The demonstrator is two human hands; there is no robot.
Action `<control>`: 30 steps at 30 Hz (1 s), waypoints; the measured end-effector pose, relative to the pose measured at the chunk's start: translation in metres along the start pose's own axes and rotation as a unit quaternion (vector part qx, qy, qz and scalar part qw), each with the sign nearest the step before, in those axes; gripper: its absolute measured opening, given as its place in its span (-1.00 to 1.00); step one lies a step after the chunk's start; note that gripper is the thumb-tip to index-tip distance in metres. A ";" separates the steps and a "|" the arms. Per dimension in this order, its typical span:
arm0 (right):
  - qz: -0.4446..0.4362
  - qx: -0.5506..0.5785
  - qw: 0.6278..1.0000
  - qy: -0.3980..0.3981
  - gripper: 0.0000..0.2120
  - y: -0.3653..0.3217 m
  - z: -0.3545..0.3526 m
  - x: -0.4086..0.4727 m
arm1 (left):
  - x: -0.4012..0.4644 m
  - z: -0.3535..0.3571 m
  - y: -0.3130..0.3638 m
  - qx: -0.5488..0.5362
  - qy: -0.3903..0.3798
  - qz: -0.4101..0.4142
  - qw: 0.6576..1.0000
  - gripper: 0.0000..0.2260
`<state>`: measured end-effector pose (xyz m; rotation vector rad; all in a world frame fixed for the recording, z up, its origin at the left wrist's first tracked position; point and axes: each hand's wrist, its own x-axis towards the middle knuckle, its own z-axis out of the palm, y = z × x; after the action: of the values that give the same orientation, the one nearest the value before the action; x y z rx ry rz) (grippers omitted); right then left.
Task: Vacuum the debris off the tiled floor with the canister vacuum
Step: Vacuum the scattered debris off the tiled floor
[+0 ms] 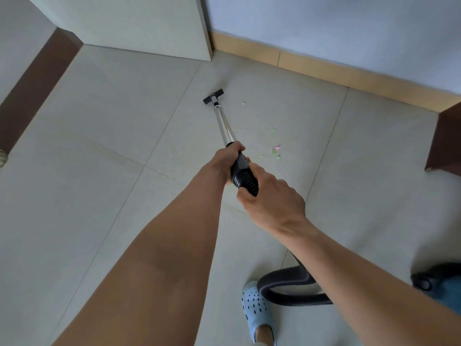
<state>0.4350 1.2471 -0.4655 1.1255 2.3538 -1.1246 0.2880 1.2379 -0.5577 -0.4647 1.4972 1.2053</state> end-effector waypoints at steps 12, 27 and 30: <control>0.023 0.026 0.999 0.000 -0.43 0.044 -0.006 -0.056 | -0.030 0.031 -0.054 0.030 0.000 0.000 1.000 -0.88; 0.040 0.070 0.996 0.041 -0.45 0.095 -0.028 -0.050 | -0.016 0.093 -0.063 0.108 0.016 0.003 0.994 -0.88; 0.051 0.077 0.995 0.032 -0.45 0.101 -0.025 -0.064 | -0.020 0.096 -0.076 0.117 0.014 -0.007 0.993 -0.88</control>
<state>0.5546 1.2722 -0.4670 1.3372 2.2606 -1.2701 0.4030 1.2835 -0.5603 -0.3361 1.6331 1.0004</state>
